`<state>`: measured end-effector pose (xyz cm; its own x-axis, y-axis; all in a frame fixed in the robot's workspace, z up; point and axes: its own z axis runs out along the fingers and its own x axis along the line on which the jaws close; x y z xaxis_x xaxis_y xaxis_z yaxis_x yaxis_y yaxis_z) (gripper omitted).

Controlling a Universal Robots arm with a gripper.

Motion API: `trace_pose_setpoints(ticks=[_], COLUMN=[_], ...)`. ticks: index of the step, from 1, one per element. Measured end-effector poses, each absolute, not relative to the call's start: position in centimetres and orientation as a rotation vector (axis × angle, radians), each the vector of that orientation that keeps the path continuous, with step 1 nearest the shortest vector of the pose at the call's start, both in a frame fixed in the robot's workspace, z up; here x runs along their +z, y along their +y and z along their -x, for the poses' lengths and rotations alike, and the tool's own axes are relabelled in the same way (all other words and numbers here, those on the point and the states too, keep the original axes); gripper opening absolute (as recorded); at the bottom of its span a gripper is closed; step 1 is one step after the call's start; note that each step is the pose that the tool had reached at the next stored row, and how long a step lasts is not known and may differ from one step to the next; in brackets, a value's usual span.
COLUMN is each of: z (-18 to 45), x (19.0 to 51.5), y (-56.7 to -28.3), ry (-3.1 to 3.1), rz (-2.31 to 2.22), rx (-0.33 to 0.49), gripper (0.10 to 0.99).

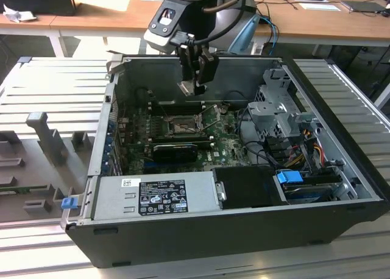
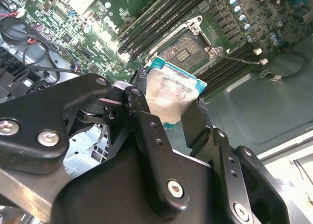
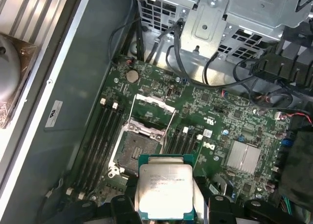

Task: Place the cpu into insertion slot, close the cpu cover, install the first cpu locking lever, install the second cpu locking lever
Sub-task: 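Place the cpu into insertion slot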

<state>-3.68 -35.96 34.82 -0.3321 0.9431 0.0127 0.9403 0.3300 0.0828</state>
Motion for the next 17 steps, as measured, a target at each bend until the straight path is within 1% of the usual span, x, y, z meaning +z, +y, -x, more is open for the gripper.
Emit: trace_pose_setpoints(ticks=[17], z=[3.68], x=[34.51], y=[-35.95], ry=[2.444], rz=[-1.904], rx=[0.113], gripper=[0.525])
